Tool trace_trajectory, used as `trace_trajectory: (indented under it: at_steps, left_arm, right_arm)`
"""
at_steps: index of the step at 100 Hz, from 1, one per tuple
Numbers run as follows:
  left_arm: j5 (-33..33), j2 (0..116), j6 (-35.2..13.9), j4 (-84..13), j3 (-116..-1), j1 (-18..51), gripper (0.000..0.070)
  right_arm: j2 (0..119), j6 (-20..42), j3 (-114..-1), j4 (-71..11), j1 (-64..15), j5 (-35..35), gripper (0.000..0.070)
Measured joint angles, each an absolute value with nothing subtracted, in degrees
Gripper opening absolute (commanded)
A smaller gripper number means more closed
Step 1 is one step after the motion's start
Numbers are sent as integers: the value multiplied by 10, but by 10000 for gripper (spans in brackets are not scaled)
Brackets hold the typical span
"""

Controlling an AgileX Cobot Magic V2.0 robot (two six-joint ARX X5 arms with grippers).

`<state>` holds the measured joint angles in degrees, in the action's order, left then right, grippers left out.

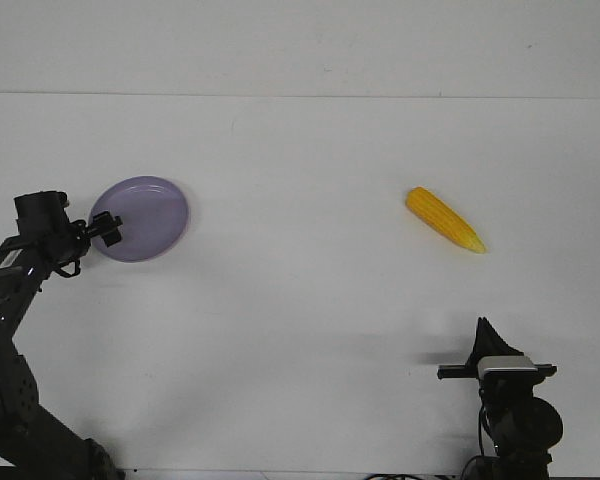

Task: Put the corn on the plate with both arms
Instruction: 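Reach the left gripper to the near rim of the lavender plate and grip it, then drag the plate with the left gripper toward the robot and the table center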

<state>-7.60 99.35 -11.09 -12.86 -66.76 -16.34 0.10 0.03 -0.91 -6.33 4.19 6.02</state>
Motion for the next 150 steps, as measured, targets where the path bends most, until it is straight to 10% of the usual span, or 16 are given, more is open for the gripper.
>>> trace_trajectory:
  at_steps: [24, 47, 96, 150]
  left_arm:
    - [-78, 1019, -113, -97, -668, -159, 312]
    - [-79, 1020, -113, -88, -668, -159, 4]
    - [-163, 1002, -120, -119, -669, -158, 5]
    - [-235, 624, -124, -277, -605, -38, 4]
  right_arm:
    - [1, 0, -9, -63, 42, 60, 22]
    - [1, 0, -9, -63, 42, 60, 22]
    - [1, 0, -9, -63, 42, 60, 22]
    - [1, 0, -9, -63, 42, 60, 22]
